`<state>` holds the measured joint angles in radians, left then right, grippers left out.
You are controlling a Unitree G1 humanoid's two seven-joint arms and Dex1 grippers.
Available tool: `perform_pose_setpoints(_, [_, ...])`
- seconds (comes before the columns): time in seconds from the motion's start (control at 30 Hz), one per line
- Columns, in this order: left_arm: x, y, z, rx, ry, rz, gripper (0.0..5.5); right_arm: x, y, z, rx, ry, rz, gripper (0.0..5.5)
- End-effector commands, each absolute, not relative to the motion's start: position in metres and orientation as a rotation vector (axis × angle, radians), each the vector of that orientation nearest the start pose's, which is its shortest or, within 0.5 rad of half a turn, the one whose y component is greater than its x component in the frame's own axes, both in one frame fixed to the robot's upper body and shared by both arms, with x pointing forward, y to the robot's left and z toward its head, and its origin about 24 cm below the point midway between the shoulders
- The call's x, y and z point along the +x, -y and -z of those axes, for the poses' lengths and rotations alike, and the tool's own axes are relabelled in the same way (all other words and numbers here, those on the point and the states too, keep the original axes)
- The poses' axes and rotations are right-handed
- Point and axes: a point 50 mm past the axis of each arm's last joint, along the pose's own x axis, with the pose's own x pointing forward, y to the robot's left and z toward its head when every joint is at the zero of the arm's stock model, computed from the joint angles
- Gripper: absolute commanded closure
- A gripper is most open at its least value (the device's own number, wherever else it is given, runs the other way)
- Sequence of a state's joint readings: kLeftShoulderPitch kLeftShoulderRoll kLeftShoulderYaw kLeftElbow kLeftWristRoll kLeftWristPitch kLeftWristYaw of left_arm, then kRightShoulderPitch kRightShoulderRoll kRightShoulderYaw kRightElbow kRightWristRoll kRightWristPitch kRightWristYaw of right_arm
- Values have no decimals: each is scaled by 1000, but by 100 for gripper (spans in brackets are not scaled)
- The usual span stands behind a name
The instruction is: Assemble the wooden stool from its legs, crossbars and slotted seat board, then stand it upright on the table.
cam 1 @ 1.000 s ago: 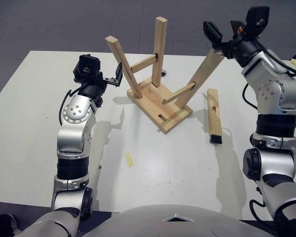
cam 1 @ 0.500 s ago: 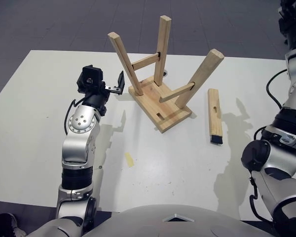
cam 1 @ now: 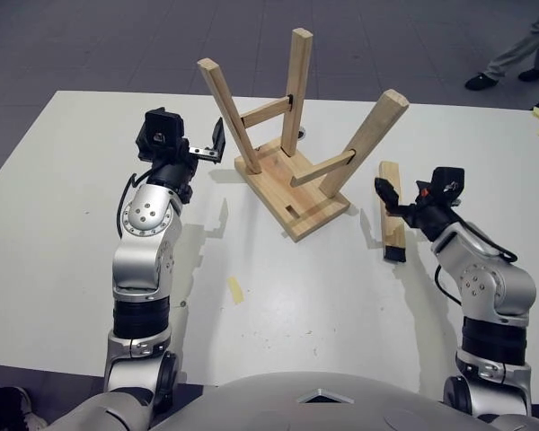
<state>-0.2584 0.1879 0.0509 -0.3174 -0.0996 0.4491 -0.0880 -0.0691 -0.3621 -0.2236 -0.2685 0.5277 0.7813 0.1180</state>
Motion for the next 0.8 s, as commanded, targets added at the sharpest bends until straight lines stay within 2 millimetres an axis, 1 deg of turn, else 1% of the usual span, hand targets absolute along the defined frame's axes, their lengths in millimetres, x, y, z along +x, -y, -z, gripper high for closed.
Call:
perform_pose_setpoints(0.03, [281, -165, -140, 111, 97, 116, 10, 238, 232, -61, 84, -518, -51, 12])
perform_pose_setpoints(0.07, [280, -165, -140, 110, 95, 113, 10, 235, 232, -58, 74, -554, -36, 12])
perform_pose_setpoints(0.13, [278, -168, -140, 111, 93, 98, 10, 232, 230, -54, 30, -611, -44, 43])
perform_pose_setpoints(0.27, [276, -168, -139, 118, 90, 87, 10, 229, 227, -54, 15, -666, -63, 112])
perform_pose_setpoints(0.53, [273, -167, -139, 152, 96, 76, 10, 231, 231, -55, 2, -669, -38, 233])
perform_pose_setpoints(0.7, [271, -167, -140, 186, 105, 78, 10, 237, 230, -60, -18, -637, -32, 314])
perform_pose_setpoints(0.77, [271, -167, -140, 187, 103, 76, 10, 240, 229, -64, -23, -613, -27, 341])
perform_pose_setpoints(0.8, [271, -166, -140, 187, 102, 78, 10, 242, 230, -67, -35, -593, -17, 344])
